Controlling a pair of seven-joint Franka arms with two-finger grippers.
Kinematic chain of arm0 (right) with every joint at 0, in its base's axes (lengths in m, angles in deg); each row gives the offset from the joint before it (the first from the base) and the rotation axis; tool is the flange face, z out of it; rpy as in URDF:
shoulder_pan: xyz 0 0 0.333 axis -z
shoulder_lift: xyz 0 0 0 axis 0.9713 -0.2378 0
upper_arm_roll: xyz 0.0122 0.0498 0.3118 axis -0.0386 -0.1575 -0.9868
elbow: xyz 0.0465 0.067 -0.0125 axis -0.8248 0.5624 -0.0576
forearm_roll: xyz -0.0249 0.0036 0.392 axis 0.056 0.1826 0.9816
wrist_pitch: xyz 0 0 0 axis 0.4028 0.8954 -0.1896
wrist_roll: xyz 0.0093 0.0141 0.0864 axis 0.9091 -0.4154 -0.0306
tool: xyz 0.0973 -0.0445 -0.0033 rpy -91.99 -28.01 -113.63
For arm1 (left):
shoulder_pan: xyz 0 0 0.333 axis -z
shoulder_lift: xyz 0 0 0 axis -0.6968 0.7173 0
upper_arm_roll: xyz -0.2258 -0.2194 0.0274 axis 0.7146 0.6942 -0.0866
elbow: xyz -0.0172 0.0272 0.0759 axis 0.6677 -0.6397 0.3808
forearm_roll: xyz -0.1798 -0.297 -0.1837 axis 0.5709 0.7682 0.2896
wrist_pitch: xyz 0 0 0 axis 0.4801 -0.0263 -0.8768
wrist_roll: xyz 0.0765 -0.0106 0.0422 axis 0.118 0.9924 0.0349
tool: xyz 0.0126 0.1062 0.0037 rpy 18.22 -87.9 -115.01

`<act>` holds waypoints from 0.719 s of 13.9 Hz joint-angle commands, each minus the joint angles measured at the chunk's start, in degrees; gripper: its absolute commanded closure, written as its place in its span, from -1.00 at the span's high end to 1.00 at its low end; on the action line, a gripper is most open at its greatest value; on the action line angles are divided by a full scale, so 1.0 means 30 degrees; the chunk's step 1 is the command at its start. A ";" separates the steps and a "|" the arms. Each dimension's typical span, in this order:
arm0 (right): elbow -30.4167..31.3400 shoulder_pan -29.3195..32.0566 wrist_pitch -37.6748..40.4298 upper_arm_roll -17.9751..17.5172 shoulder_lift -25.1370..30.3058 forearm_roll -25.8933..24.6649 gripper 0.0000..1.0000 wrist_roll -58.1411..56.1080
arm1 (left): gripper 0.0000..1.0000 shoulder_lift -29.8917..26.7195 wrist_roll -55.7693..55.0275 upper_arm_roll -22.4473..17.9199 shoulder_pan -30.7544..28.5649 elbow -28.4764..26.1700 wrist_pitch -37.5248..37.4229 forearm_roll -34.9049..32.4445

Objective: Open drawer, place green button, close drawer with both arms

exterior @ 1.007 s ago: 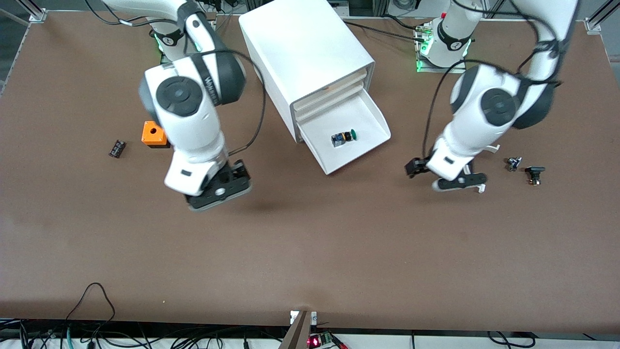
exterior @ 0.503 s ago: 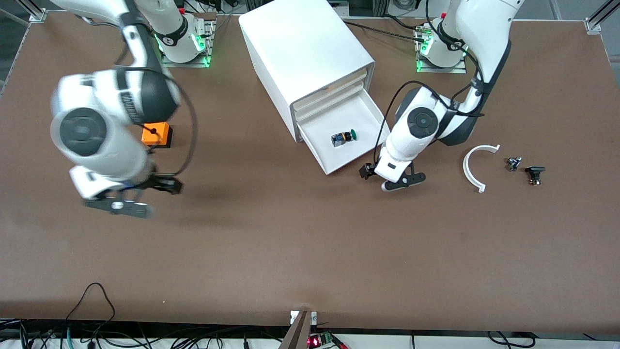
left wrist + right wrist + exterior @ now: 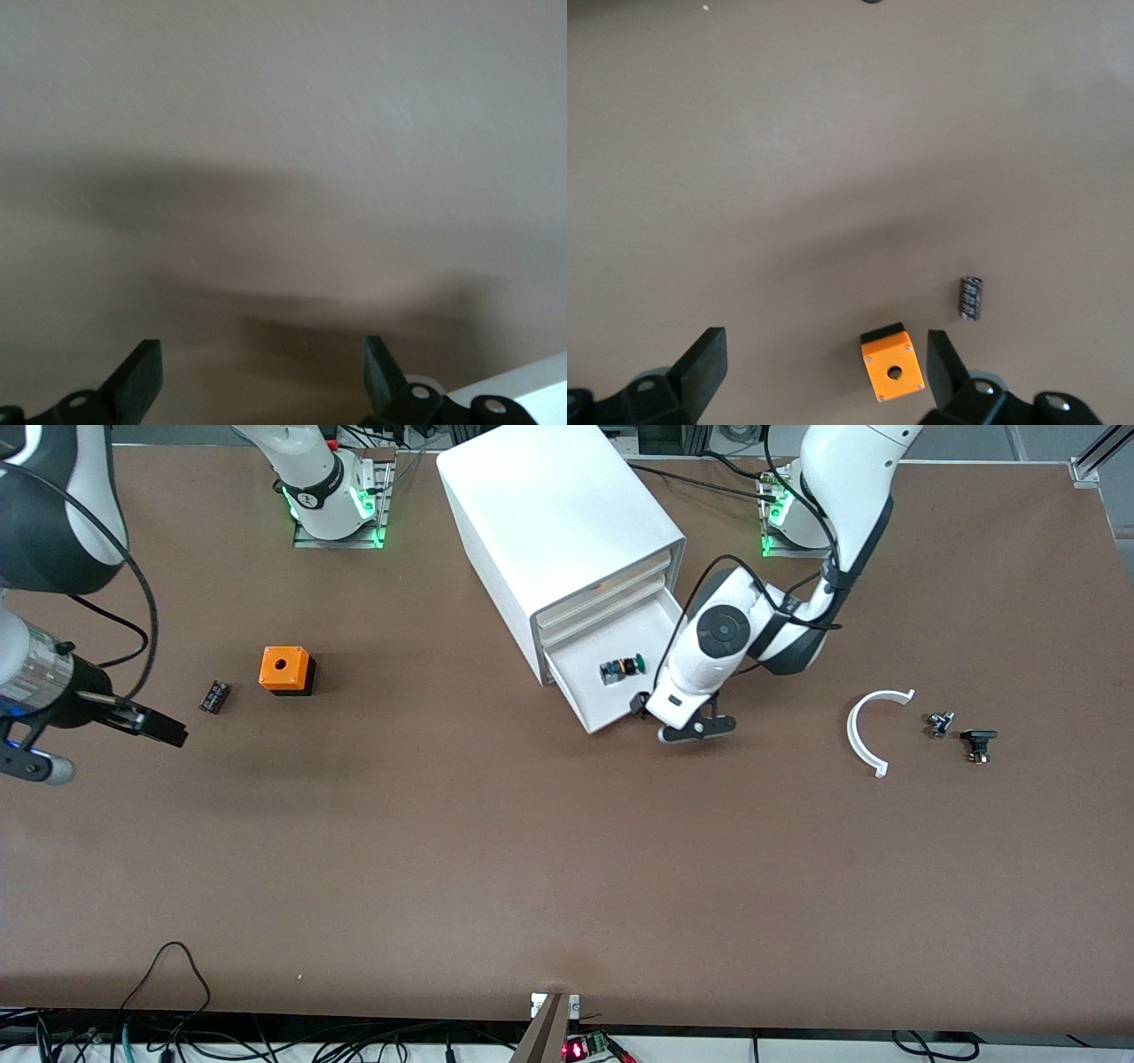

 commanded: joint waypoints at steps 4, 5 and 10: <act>0.3858 0.0178 -0.0258 0.1113 0.2955 0.0451 1.00 -0.4460 | 1.00 -0.1484 -0.0126 0.2125 0.0117 -0.1669 -0.0876 -0.0353; 0.5261 0.0178 -0.0782 0.1084 0.3978 0.0422 1.00 -0.4460 | 1.00 -0.1484 -0.0097 0.2416 0.0117 -0.1699 -0.0877 -0.0353; 0.7413 0.0178 -0.1755 0.1084 0.5629 0.0451 1.00 -0.4724 | 1.00 -0.1777 -0.0126 0.3415 0.0088 -0.1846 -0.1169 -0.0265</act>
